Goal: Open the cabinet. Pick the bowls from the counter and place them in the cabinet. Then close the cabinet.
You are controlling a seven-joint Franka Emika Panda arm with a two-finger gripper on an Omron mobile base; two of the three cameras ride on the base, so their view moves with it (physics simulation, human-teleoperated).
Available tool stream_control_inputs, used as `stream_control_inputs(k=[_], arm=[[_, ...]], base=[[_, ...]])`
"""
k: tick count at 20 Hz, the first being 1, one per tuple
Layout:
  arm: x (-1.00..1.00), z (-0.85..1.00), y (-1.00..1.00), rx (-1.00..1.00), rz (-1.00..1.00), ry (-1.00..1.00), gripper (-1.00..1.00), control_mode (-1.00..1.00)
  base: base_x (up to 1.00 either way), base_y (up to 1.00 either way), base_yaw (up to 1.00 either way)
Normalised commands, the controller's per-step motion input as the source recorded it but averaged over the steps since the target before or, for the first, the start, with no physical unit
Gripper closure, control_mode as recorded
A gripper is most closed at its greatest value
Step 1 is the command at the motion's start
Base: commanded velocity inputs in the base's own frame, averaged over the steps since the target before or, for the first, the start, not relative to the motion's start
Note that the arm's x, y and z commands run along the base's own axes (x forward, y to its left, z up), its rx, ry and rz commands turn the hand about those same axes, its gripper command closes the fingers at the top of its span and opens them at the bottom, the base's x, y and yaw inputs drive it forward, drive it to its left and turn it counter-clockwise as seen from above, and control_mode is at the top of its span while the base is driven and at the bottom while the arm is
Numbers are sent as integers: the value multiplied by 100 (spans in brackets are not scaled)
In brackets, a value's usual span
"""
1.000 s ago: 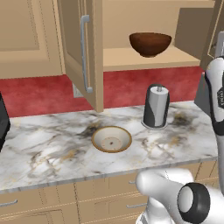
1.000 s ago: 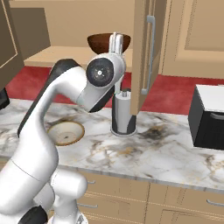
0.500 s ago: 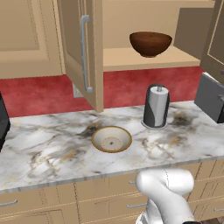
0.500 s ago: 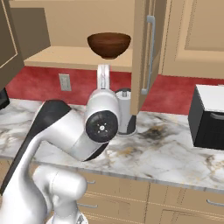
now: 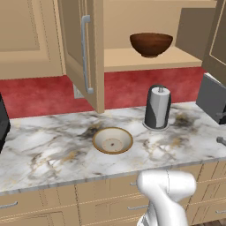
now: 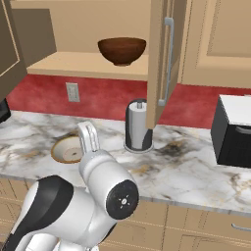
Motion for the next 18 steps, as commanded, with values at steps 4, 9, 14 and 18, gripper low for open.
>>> stream_control_inputs(k=[4,9,14,18], arm=[[0,0,0,0,0,0,-100,-100],[0,0,0,0,0,0,-100,-100],[0,0,0,0,0,0,-100,-100],[-4,-6,25,-4,0,0,-100,-100]], base=[[0,0,0],[0,0,0],[0,0,0],[0,0,0]])
